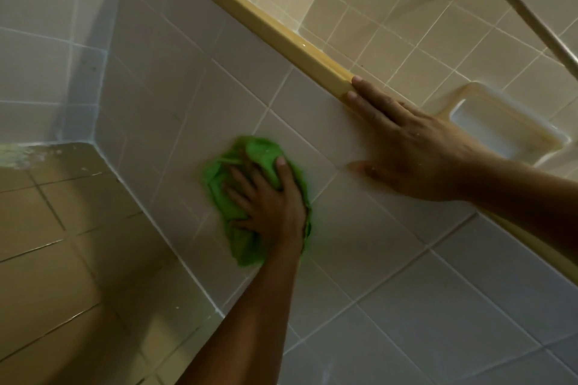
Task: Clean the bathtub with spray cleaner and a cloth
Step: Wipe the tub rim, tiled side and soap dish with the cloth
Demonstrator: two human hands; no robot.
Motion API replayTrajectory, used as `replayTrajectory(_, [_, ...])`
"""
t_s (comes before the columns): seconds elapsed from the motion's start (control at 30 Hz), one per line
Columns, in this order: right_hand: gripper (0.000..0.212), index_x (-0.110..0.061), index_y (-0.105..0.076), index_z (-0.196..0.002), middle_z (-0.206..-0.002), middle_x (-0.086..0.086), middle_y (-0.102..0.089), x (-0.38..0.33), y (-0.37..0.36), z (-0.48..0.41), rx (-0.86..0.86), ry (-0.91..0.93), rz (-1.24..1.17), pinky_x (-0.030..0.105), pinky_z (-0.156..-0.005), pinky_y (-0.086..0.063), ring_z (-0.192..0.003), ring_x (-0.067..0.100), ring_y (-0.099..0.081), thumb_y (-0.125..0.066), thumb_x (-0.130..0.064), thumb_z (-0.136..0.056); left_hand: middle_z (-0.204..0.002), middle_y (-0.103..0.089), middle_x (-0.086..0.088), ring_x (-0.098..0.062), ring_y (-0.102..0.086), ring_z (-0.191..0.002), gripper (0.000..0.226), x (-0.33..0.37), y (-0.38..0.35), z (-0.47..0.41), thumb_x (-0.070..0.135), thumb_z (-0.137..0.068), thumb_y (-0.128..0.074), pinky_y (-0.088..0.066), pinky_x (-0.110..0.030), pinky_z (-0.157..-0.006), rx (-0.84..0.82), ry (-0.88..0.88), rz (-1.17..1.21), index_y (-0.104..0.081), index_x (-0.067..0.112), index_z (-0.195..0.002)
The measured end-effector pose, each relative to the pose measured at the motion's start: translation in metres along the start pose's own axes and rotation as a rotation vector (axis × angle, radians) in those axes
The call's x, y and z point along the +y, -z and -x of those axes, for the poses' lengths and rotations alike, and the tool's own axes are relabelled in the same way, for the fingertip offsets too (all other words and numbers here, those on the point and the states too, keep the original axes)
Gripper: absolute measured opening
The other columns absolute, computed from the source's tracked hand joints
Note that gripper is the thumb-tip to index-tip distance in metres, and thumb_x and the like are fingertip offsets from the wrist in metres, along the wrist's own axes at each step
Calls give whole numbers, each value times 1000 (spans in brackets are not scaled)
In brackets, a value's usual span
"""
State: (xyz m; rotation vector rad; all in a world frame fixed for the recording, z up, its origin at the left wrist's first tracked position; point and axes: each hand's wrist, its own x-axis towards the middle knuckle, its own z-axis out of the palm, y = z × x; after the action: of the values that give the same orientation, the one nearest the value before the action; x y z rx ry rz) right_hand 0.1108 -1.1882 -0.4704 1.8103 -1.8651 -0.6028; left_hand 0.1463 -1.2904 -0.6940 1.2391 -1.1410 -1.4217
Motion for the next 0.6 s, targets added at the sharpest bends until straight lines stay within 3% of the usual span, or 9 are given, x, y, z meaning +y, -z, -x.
replayTrajectory(0.17, [91,-22,2,-164,-172,-2,8,4,-5,-1,51,24,-18,31,-122,-5,-157,17,-6,-46,-55,-95,-173,6,9,-24,12,-159,84,37,-8,20,81,-88,-9,-2,-78,-115,-5,-262,-62,-4,43,-163])
replayTrajectory(0.33, [96,-24,5,-163,-171,-2,13,2,-4,0,25,17,11,36,-122,-9,-157,20,-4,-55,-54,-95,-173,4,9,-26,9,-159,79,71,-5,-8,80,-90,-15,0,-81,-111,26,-437,-78,-7,46,-162])
replayTrajectory(0.43, [101,-25,6,-163,-171,-2,11,0,-6,-2,28,-12,19,35,-120,-7,-155,18,-6,-56,-61,-91,-173,4,9,-26,9,-159,82,88,-5,-18,82,-88,-13,-1,-83,-109,29,-455,-66,-7,47,-161])
replayTrajectory(0.6, [102,-30,11,-162,-172,-1,9,-3,-6,-7,36,-40,1,39,-119,-18,-156,25,-14,-48,-68,-88,-173,3,8,-26,9,-159,80,92,-7,-2,80,-90,-13,-2,-83,-110,56,-444,-44,-7,45,-162])
